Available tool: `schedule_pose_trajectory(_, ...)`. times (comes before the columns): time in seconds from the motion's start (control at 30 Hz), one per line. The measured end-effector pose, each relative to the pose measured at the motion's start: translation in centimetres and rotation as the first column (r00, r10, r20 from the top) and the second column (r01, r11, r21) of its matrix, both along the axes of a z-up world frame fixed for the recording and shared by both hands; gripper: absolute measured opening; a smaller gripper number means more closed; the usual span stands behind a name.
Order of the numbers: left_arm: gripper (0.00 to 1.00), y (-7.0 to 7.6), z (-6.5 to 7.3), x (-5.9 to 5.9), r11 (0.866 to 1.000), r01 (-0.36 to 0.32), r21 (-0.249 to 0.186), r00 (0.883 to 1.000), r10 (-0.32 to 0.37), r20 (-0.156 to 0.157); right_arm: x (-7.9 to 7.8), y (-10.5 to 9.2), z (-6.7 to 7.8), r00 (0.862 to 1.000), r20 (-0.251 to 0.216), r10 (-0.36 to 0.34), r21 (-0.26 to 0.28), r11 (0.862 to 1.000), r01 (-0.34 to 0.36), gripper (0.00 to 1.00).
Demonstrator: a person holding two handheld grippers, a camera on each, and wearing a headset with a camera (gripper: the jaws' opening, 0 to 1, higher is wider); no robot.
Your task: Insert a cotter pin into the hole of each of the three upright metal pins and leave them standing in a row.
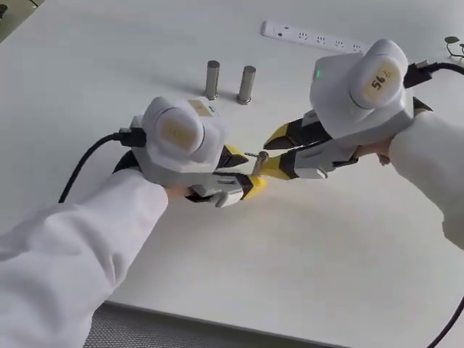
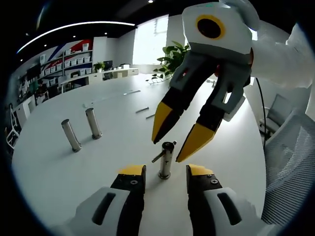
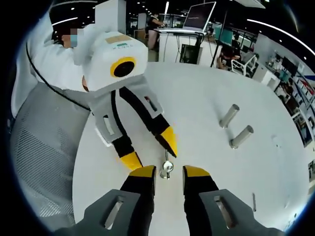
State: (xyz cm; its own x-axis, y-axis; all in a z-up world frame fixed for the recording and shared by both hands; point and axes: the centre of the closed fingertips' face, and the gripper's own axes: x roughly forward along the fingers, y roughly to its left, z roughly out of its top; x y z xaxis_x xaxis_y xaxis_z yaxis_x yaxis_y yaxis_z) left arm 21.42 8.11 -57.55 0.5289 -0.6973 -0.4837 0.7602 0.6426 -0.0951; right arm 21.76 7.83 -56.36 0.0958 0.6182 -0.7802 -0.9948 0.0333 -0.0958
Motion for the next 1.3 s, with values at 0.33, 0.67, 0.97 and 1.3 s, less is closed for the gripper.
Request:
schedule_pose_trajectory(0.33, 0.65, 1.1, 3.5, -2.4, 0.99, 0.121, -0.072, 0.993, -0.121, -0.001, -0.3, 0.2, 0.0, 1.0, -0.01, 0.009, 0.016, 1.0, -0.009, 0.15)
schedule_pose_trajectory(0.67, 0.99, 2.5, 4.5, -3.7, 0.985, 0.123, -0.119, 0.992, -0.126, -0.02, -0.3, 0.2, 0.2, 1.0, -0.017, 0.002, 0.024, 1.0, -0.002, 0.14)
schedule_pose_trajectory(0.97, 0.99, 4.8, 4.5, -3.9, 0.988, 0.054, -0.148, 0.997, -0.062, -0.047, -1.2, 0.5, -0.2, 0.999, -0.043, 0.029, 0.024, 0.999, -0.028, 0.13)
schedule_pose_trajectory(1.3, 0.99, 5.9, 4.4, -4.1, 0.981, 0.002, -0.195, 0.997, -0.017, -0.076, -1.1, 0.6, -1.2, 0.998, -0.02, 0.065, -0.004, 0.998, -0.065, 0.11)
